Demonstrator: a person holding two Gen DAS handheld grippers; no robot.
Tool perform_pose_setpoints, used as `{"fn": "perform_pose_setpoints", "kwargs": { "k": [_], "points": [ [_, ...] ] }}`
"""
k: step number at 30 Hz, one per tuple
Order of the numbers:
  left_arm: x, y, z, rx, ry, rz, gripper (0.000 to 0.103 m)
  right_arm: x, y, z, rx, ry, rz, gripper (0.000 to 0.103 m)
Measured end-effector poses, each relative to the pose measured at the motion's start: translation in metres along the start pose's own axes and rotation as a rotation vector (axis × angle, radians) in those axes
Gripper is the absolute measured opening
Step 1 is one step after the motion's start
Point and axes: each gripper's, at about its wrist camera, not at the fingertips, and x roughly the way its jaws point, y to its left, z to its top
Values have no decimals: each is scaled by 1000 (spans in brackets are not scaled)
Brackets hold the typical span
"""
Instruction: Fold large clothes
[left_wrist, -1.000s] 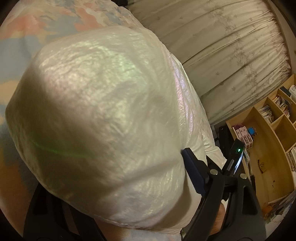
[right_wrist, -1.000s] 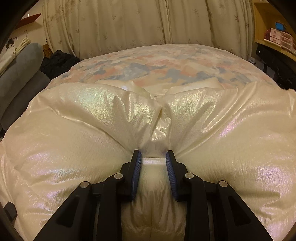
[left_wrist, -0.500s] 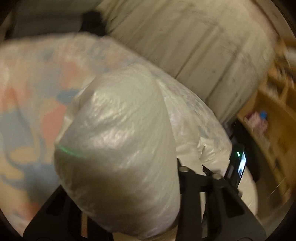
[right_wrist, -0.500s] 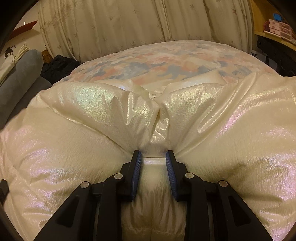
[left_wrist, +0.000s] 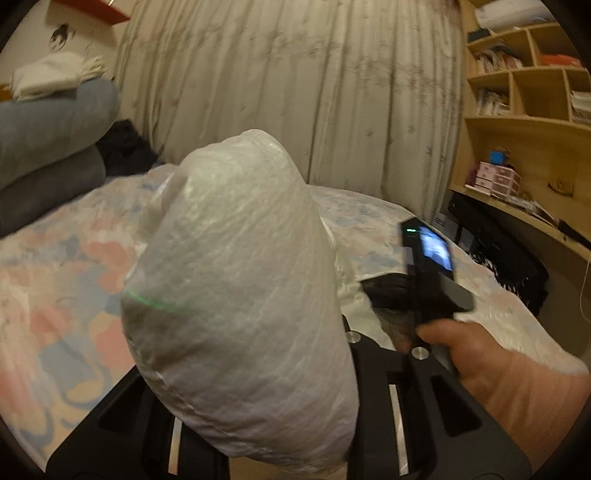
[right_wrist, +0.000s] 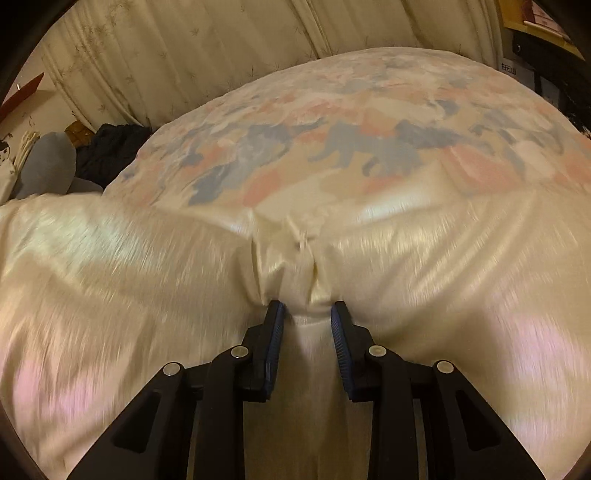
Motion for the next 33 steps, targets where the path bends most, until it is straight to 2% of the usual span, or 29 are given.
{"fn": "perform_pose_setpoints", "kwargs": {
  "k": [5, 7, 11, 13, 16, 22, 27, 33],
  "points": [
    [-24, -32, -13, 67, -8, -4, 20, 28, 1, 16, -15, 62, -1, 26],
    [-33, -41, -9, 77, -14, 5, 20, 34, 4, 16, -35, 74, -8, 26],
    [-40, -63, -2, 90, -12, 21, 20, 29, 7, 15, -78, 107, -7, 25],
    [-39, -73, 3, 104, -7, 29, 20, 14, 7, 11, -82, 116, 23, 26],
    [-43, -84, 15, 117, 2, 36, 20, -20, 5, -5, -113, 90, 47, 26],
    [-47, -115, 38, 165, 5, 46, 20, -73, -2, -65, -203, 89, 88, 25],
    [-51, -153, 43, 224, 27, 27, 20, -66, -12, -85, -170, 108, 120, 25],
    [-49, -207, 45, 315, 39, 17, 21, -70, -29, -96, -100, 62, 187, 25]
  ]
}}
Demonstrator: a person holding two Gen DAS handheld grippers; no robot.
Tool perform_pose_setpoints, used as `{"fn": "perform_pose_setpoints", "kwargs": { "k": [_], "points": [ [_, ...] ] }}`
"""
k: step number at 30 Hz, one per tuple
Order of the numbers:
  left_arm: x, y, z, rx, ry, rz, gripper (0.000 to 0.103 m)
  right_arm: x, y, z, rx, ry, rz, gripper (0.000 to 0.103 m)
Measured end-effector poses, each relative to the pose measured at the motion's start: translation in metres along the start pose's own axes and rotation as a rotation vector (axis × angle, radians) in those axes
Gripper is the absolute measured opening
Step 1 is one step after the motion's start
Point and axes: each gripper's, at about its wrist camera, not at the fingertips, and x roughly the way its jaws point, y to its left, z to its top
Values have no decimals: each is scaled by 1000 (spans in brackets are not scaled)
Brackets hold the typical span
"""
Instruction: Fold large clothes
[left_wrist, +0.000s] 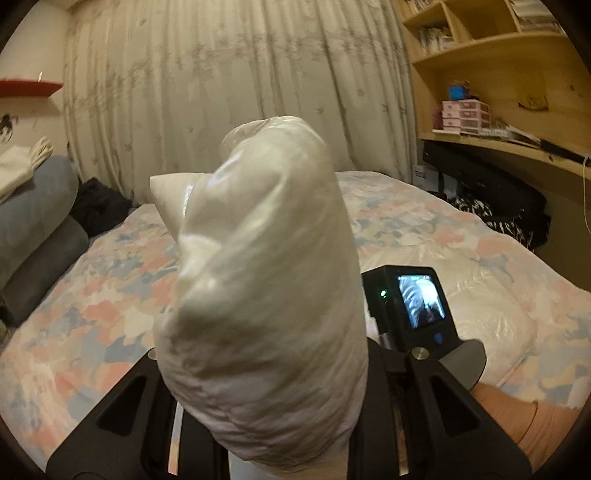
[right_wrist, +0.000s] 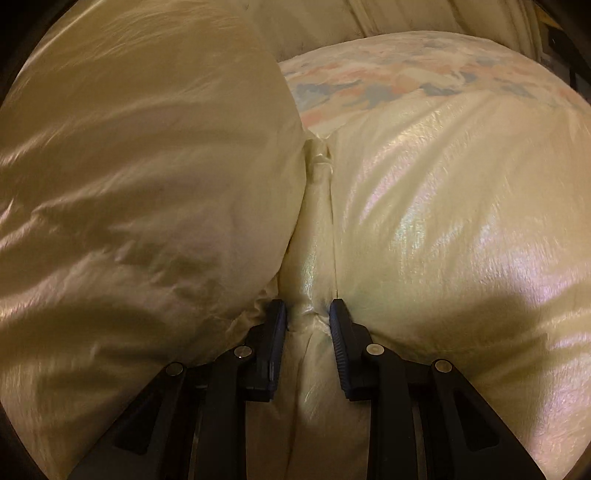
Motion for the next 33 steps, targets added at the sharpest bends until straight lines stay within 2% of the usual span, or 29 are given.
{"fn": "perform_pose_setpoints", "kwargs": {
  "k": [2, 7, 12, 13, 16, 19, 22, 26, 27, 30, 32, 33],
  "points": [
    [-1, -17, 5, 25, 0, -15, 21, -12, -3, -5, 15, -16, 18, 25],
    [2, -68, 15, 83, 16, -53, 21, -81, -28, -27, 47, -76, 65, 26],
    [18, -133, 17, 131, 37, -112, 21, -167, -74, -62, 95, -217, -125, 26],
    [23, -149, 16, 146, 45, -122, 21, -191, -89, -74, 125, -262, -184, 26],
    [36, -203, 2, 220, 74, -137, 21, -232, -122, -102, 212, -324, -290, 26],
    [44, -259, -16, 321, 85, -133, 21, -256, -149, -127, 287, -348, -350, 26],
    [40, -300, -43, 430, 45, -115, 23, -264, -166, -143, 353, -346, -367, 26],
    [39, -339, -88, 610, -47, -43, 35, -265, -182, -166, 431, -321, -333, 26],
    [38, -339, -94, 623, -57, -41, 36, -266, -186, -170, 441, -313, -326, 26],
    [36, -330, -92, 596, -41, -100, 47, -260, -188, -176, 456, -300, -314, 26],
    [33, -320, -83, 555, -7, -180, 73, -253, -199, -183, 463, -301, -304, 26],
    [31, -315, -78, 530, 11, -235, 79, -251, -204, -182, 465, -301, -302, 26]
  ]
}}
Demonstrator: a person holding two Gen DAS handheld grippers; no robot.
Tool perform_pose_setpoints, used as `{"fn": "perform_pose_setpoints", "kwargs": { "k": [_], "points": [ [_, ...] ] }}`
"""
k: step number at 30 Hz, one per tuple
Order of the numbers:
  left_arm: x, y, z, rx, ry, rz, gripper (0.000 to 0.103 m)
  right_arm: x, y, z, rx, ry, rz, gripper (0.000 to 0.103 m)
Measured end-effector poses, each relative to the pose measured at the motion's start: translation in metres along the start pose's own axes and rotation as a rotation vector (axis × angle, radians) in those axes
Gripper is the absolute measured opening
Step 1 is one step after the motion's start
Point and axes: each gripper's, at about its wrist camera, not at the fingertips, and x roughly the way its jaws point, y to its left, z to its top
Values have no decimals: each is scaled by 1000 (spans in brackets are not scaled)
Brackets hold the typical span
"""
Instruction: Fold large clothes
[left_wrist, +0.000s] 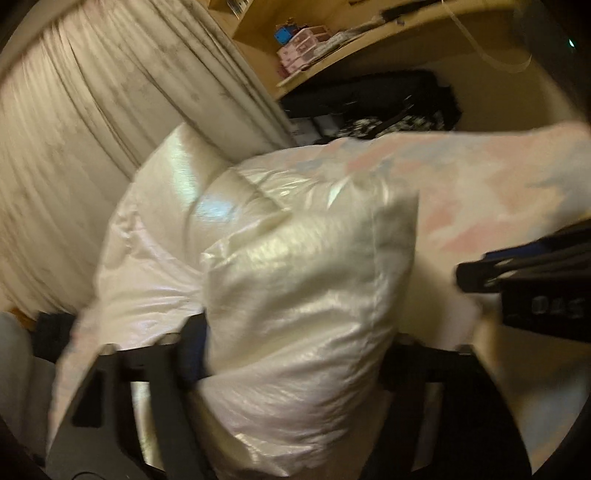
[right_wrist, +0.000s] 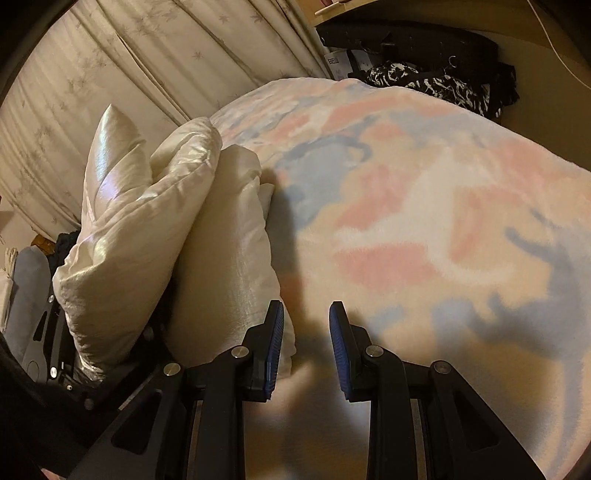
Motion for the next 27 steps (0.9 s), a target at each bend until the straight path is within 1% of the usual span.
{"fn": "perform_pose_setpoints", "kwargs": {
  "k": [1, 3, 4, 5, 7, 9, 10, 11, 12, 13, 16, 17, 18, 19, 21, 22, 24, 25, 27],
  "points": [
    [-1, 6, 5, -21, 2, -50, 85, -1, 0, -1, 0, -2, 2, 26],
    [-9, 14, 8, -50, 3, -114, 85, 12, 1, 14, -6, -4, 1, 26],
    [-14, 19, 9, -69, 7, -155, 85, 9, 3, 12, -18, -7, -2, 26],
    [-18, 27, 10, -97, 12, -190, 85, 12, 5, 19, -26, -7, -7, 27],
    [-25, 51, 13, -165, 21, -255, 85, 9, 8, 24, -37, -13, -15, 31],
    [-37, 76, 14, -236, 30, -308, 85, -1, 12, 29, -40, -31, -17, 33],
    [-44, 86, 13, -265, 27, -322, 85, -4, 13, 33, -41, -40, -14, 35],
    [-52, 100, 12, -295, 23, -324, 85, -9, 14, 39, -42, -49, -11, 37],
    [-58, 109, 11, -316, 21, -314, 85, -16, 17, 42, -46, -62, -7, 41],
    [-64, 121, 9, -341, 18, -301, 85, -26, 21, 45, -54, -78, -1, 49],
    [-73, 167, 3, -432, 30, -244, 85, -46, 41, 59, -82, -132, 35, 65],
    [-72, 183, 0, -463, 45, -220, 85, -52, 49, 64, -97, -148, 51, 67],
    [-69, 199, -4, -496, 66, -188, 85, -58, 59, 70, -116, -162, 70, 72],
    [-62, 216, -10, -526, 94, -151, 85, -61, 69, 77, -134, -172, 89, 80],
    [-46, 244, -22, -577, 153, -97, 85, -62, 92, 92, -181, -180, 130, 91],
    [-35, 259, -31, -617, 189, -89, 85, -61, 101, 99, -204, -179, 144, 91],
    [-19, 279, -47, -684, 242, -113, 85, -50, 127, 116, -284, -153, 190, 91],
    [-8, 290, -56, -717, 268, -129, 85, -41, 139, 124, -322, -127, 201, 91],
    [7, 299, -68, -747, 298, -137, 84, -18, 160, 142, -394, -69, 206, 91]
  ]
}}
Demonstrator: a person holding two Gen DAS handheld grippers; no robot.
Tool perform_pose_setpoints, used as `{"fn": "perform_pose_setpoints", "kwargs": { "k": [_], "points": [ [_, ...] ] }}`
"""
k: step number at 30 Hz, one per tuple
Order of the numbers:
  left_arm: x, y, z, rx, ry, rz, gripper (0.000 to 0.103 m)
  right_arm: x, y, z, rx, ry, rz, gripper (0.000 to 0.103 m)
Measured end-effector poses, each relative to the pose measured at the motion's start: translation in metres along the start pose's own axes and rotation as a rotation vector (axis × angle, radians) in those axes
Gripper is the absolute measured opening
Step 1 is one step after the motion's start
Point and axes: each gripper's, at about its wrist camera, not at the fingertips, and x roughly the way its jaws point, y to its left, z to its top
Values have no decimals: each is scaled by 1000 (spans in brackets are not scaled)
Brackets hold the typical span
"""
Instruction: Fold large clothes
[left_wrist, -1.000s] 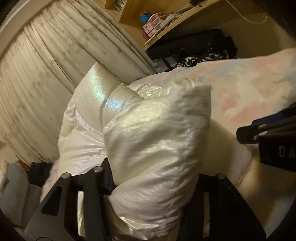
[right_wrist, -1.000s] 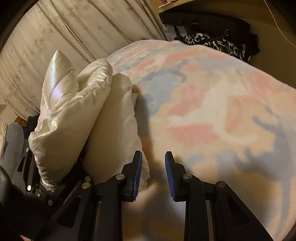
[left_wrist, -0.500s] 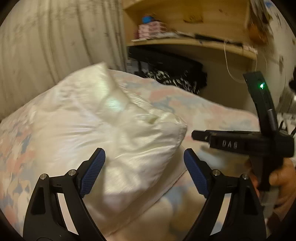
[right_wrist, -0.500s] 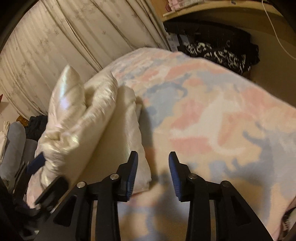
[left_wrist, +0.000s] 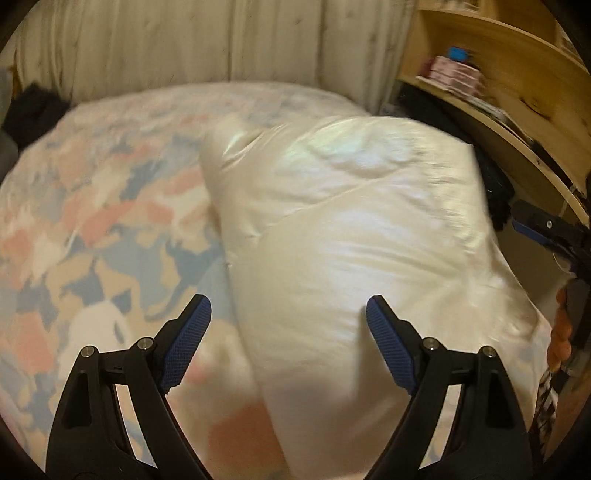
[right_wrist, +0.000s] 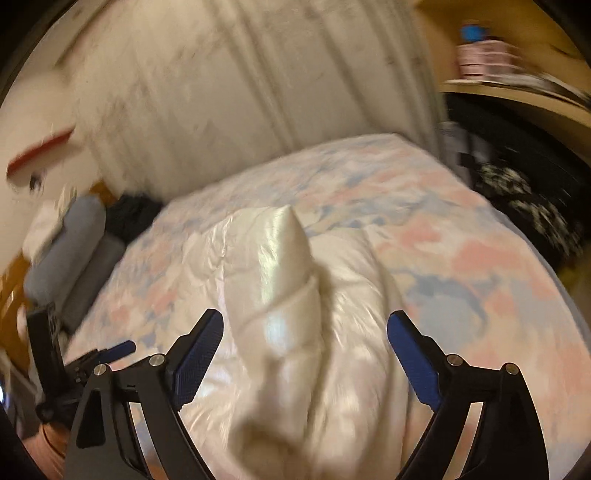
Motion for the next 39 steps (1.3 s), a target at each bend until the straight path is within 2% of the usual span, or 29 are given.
{"fn": "perform_pose_setpoints", "kwargs": {
  "k": [3, 6, 8, 9, 10, 13, 15, 17, 20, 21, 23, 25, 28, 31, 34, 36, 39],
  "points": [
    [24, 11, 9, -12, 26, -18, 84, 45, 4, 31, -78, 101, 46, 91],
    [41, 14, 21, -21, 24, -31, 84, 77, 11, 47, -107, 167, 99, 91],
    [52, 13, 30, -16, 12, -47, 84, 94, 18, 48, -140, 206, 136, 76],
    [53, 5, 32, -9, 5, -46, 84, 104, 23, 47, -151, 232, 152, 55],
    [55, 2, 35, -1, -3, -42, 84, 115, 23, 47, -159, 256, 167, 44],
    [59, -12, 45, 35, -13, -50, 84, 126, 20, 43, -176, 205, 165, 25],
    [56, -24, 50, 66, -28, -64, 84, 102, 14, 34, -153, 122, 157, 21],
    [56, -41, 53, 110, -48, -88, 84, 83, 1, 22, -109, 65, 144, 21],
    [63, -66, 49, 169, -23, -90, 84, 73, -29, 0, -35, 75, 82, 20],
    [69, -74, 47, 193, -14, -78, 85, 75, -39, -7, -6, 86, 76, 20],
    [79, -89, 41, 249, -24, -8, 86, 83, -60, -17, 79, 107, 94, 21],
    [83, -95, 38, 266, -27, 30, 88, 91, -69, -22, 113, 108, 111, 22],
    [95, -89, 40, 239, -13, 66, 93, 109, -72, -29, 126, 110, 125, 23],
    [111, -69, 42, 169, 17, 57, 102, 131, -79, -33, 158, 106, 163, 24],
    [125, -55, 42, 131, 36, 35, 103, 148, -82, -40, 184, 92, 200, 25],
    [129, -55, 38, 152, 21, 55, 103, 167, -78, -40, 177, 87, 196, 25],
    [135, -54, 32, 163, -1, 67, 103, 173, -77, -44, 162, 84, 186, 25]
  ]
}}
